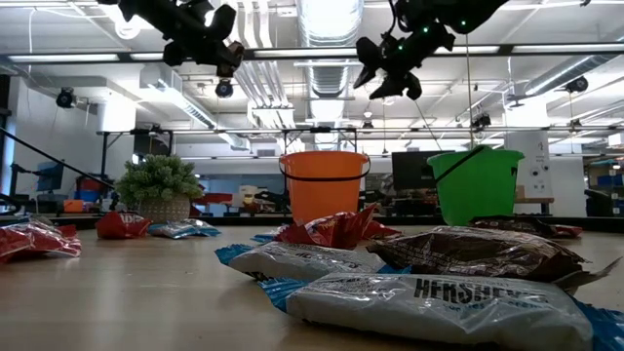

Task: Organize candy in baskets
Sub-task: Put the brown chocolate into the green bucket

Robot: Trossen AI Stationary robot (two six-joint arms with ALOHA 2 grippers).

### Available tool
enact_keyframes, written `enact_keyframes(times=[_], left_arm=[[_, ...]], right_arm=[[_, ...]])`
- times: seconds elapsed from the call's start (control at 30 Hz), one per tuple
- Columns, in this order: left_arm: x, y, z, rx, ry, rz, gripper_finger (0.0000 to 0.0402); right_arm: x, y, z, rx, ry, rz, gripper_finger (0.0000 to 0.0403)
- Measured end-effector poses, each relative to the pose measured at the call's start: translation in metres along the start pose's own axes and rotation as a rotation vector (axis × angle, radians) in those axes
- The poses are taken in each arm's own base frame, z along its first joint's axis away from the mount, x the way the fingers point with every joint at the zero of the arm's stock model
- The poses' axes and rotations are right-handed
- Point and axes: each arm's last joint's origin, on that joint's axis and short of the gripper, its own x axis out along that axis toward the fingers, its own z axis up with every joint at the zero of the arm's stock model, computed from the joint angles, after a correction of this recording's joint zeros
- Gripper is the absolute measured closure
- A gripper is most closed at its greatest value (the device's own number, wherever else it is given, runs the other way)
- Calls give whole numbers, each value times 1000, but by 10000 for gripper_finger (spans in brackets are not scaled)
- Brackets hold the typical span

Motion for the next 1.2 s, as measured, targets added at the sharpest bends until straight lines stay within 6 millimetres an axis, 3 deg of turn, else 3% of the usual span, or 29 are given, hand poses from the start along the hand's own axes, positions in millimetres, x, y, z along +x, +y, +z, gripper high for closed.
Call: enact_keyframes(times=[0.23,0.43,0.6,0.93,1.2], left_arm=[[6,9,4,-70,-63,119,400],[15,20,7,-141,-118,203,400],[27,23,0,-169,-84,207,400],[40,17,3,-177,-139,31,400],[42,12,1,-51,-114,-125,400]], right_arm=[[2,-24,6,-94,-13,-66,158],[0,-55,15,25,-39,-144,158],[-2,-68,19,90,-29,-93,158],[-1,-58,23,136,-49,97,158],[1,-26,20,90,-60,223,158]])
